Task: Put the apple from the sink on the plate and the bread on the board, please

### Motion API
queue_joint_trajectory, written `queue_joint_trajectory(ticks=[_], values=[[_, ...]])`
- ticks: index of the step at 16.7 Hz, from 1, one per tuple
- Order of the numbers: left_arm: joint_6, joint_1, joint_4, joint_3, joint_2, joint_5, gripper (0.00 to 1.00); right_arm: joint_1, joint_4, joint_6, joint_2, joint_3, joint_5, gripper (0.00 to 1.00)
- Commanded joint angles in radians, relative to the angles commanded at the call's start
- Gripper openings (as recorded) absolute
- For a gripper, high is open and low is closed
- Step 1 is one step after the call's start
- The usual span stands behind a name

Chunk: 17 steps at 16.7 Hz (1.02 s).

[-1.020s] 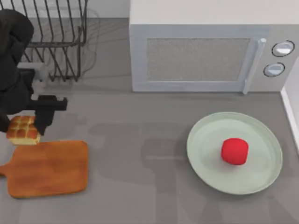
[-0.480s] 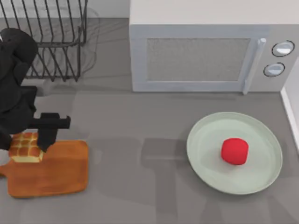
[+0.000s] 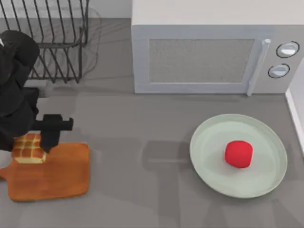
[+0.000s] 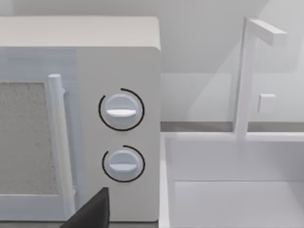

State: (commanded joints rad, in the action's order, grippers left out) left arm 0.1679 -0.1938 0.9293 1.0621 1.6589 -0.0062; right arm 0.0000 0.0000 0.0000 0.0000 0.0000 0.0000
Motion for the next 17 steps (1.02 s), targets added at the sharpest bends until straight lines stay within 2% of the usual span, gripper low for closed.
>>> queue_joint_trajectory(ticks=[8, 15, 17], values=[[0.000, -0.001, -0.106, -0.064, 0.035, 0.000, 0.00, 0.000, 0.000, 0.000, 0.000, 0.000, 0.000, 1.00], [0.000, -0.002, -0.123, -0.091, 0.059, 0.000, 0.00, 0.000, 0.000, 0.000, 0.000, 0.000, 0.000, 1.00], [0.000, -0.002, -0.123, -0.091, 0.059, 0.000, 0.15, 0.000, 0.000, 0.000, 0.000, 0.000, 0.000, 1.00]])
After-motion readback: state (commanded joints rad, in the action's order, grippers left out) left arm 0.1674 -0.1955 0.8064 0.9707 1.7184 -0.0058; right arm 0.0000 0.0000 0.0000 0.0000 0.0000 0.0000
